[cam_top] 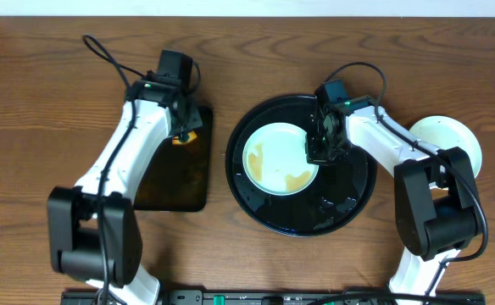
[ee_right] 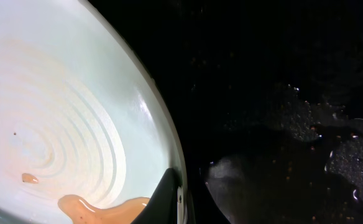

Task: Clean dirty plates on tray and stack at the side
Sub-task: 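Carry the sponge back to the black tray with the left gripper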

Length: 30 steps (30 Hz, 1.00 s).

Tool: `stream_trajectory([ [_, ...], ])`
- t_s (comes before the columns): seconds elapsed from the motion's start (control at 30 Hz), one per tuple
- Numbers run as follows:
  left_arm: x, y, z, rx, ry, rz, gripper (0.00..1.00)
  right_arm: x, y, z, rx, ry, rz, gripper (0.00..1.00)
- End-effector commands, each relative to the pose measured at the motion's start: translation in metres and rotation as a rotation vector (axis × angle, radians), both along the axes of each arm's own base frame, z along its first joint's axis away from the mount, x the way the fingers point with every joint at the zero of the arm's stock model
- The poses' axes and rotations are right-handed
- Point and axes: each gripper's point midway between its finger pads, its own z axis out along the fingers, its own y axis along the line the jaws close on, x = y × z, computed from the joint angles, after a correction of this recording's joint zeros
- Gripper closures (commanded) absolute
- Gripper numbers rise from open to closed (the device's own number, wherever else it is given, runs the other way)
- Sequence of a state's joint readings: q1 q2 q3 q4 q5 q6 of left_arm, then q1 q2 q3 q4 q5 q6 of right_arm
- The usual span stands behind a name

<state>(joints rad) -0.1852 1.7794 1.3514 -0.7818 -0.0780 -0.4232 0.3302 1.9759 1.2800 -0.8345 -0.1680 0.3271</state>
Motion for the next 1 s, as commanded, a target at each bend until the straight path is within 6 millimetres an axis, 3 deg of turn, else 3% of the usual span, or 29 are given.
stream_trajectory([
  [0.0,-0.007,0.002,-0.024,0.021,0.066,0.011,0.93,-0.019,-0.014,-0.021,-0.075,0.071,0.022,0.99],
  [0.13,-0.011,-0.005,-0.044,-0.012,0.126,0.001,0.93,-0.019,-0.014,-0.021,-0.076,0.072,0.022,0.99],
  [0.43,-0.025,-0.046,-0.069,-0.134,0.224,-0.083,0.92,-0.019,-0.014,-0.021,-0.075,0.071,0.021,0.99],
  [0.63,-0.021,-0.070,-0.068,-0.156,0.193,-0.149,0.93,-0.019,-0.014,-0.021,-0.076,0.072,0.022,0.99],
  [0.97,-0.009,-0.085,-0.065,-0.206,0.135,-0.195,0.93,-0.019,-0.014,-0.021,-0.076,0.073,0.022,0.99],
])
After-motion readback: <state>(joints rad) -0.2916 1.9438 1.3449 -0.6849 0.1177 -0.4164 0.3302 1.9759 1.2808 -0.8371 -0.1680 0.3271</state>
